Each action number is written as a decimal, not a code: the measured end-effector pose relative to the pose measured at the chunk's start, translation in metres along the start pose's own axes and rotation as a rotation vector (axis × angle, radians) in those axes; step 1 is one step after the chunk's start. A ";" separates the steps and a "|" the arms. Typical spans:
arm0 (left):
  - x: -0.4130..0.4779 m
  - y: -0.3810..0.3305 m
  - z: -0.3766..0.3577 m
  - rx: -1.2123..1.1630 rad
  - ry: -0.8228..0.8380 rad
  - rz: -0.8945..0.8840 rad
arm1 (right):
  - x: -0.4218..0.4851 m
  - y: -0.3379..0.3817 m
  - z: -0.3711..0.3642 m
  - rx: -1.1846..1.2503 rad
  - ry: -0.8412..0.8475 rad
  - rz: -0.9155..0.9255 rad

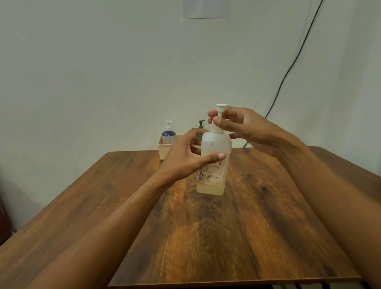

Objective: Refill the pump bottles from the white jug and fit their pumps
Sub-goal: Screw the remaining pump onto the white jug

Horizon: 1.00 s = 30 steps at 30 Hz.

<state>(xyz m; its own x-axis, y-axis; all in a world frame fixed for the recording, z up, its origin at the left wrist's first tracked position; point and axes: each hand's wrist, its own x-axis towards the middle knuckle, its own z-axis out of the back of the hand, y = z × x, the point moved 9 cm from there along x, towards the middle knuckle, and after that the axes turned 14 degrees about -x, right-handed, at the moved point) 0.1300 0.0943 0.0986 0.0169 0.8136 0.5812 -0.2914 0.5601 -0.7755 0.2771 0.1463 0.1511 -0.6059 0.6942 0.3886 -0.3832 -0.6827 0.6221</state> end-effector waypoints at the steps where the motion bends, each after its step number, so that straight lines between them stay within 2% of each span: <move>1: 0.000 0.000 0.000 0.000 0.000 0.001 | -0.001 0.000 0.000 0.012 0.041 0.005; 4: 0.001 0.001 -0.001 0.005 0.006 -0.002 | 0.000 0.002 0.010 -0.005 0.027 0.041; 11: -0.001 -0.003 -0.008 -0.011 0.023 -0.018 | 0.004 -0.011 0.013 -0.074 -0.210 -0.020; 16: 0.002 0.003 -0.004 -0.017 0.002 -0.004 | 0.000 -0.015 0.003 0.042 0.063 -0.001; 18: 0.003 0.004 -0.004 -0.008 0.012 0.001 | -0.002 -0.013 0.007 0.051 0.066 0.013; 21: 0.003 0.003 -0.005 -0.007 -0.008 -0.014 | 0.001 -0.011 0.017 -0.046 -0.087 -0.009; 25: 0.006 0.000 -0.006 -0.002 -0.074 -0.028 | 0.004 -0.011 0.017 -0.034 -0.284 -0.032; 30: 0.009 0.005 -0.010 0.000 -0.118 -0.009 | 0.002 -0.014 0.018 -0.069 -0.383 -0.056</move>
<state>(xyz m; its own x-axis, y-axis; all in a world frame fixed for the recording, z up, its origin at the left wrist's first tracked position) 0.1382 0.1059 0.0981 -0.0931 0.7845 0.6131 -0.2918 0.5673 -0.7701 0.2938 0.1618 0.1553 -0.2839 0.7570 0.5885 -0.4621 -0.6458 0.6078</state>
